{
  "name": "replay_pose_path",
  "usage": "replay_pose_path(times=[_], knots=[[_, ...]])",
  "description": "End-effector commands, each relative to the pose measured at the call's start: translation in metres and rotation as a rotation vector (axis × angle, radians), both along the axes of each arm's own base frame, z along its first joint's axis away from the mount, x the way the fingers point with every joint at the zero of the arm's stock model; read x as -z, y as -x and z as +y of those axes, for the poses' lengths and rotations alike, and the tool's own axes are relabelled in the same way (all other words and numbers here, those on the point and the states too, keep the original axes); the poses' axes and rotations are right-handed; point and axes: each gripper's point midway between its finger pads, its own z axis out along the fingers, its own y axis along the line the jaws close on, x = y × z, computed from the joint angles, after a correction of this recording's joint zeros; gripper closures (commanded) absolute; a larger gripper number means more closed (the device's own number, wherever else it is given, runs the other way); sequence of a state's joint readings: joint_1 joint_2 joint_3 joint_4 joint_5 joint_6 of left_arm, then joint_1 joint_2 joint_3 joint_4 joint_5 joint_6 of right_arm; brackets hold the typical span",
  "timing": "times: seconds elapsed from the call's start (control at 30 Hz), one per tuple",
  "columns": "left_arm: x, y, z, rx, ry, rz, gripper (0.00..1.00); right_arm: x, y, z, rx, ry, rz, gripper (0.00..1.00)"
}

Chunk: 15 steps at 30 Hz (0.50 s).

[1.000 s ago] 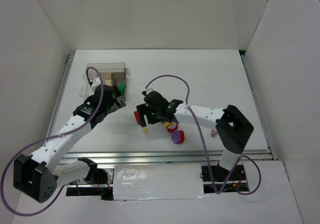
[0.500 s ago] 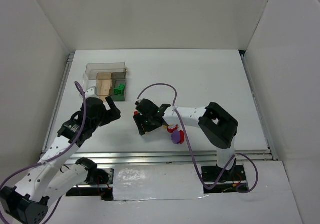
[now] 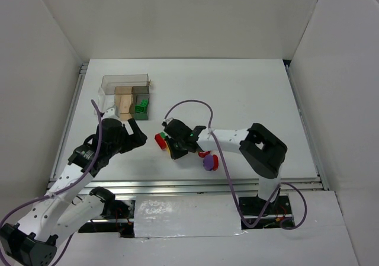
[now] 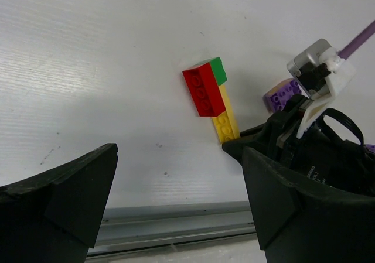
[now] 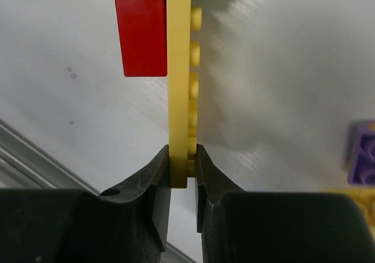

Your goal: Sort the legos into containers by color

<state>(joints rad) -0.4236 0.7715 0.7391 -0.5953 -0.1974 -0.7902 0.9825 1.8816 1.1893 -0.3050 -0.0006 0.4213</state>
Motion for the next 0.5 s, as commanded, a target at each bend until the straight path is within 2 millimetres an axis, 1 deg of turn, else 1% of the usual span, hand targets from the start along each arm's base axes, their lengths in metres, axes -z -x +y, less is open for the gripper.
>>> replay_pose_path(times=[0.0,0.03,0.07,0.13,0.17,0.2,0.23,0.27,0.3,0.33,0.37,0.43,0.47], knots=[[-0.018,-0.005,-0.02,0.056,0.098,-0.052,0.01,-0.053,-0.003,0.008,-0.008,-0.146,-0.126,1.0],[-0.018,-0.004,-0.024,0.069,0.118,-0.045,0.01,-0.058,0.0,0.006,-0.008,-0.161,-0.135,1.0],[-0.02,-0.003,-0.028,0.082,0.136,-0.046,0.01,-0.071,0.004,0.001,-0.007,-0.189,-0.154,1.0],[-0.023,-0.005,-0.037,0.098,0.19,-0.061,0.01,-0.084,0.009,-0.001,0.003,-0.22,-0.188,1.0],[-0.024,-0.003,-0.046,0.13,0.232,-0.061,0.0,-0.094,0.014,-0.005,0.004,-0.244,-0.203,1.0],[-0.026,-0.007,-0.054,0.144,0.278,-0.084,0.01,-0.099,0.017,-0.006,0.017,-0.255,-0.208,1.0],[-0.028,-0.004,-0.064,0.186,0.32,-0.081,0.01,-0.104,0.023,-0.004,0.011,-0.264,-0.209,1.0],[-0.029,-0.004,-0.07,0.208,0.346,-0.085,0.01,-0.113,0.025,-0.004,0.015,-0.279,-0.22,1.0],[-0.032,-0.008,-0.076,0.225,0.381,-0.106,0.02,-0.116,0.029,-0.005,0.023,-0.279,-0.213,1.0],[-0.034,-0.01,-0.081,0.241,0.398,-0.115,0.02,-0.121,0.029,-0.004,0.034,-0.286,-0.225,1.0],[-0.036,-0.008,-0.086,0.27,0.421,-0.119,0.02,-0.13,0.035,-0.003,0.028,-0.304,-0.232,1.0],[-0.042,-0.013,-0.093,0.293,0.458,-0.155,0.04,-0.14,0.039,-0.002,0.044,-0.331,-0.233,1.0],[-0.042,-0.011,-0.097,0.312,0.48,-0.153,0.05,-0.148,0.042,-0.001,0.042,-0.351,-0.235,1.0]])
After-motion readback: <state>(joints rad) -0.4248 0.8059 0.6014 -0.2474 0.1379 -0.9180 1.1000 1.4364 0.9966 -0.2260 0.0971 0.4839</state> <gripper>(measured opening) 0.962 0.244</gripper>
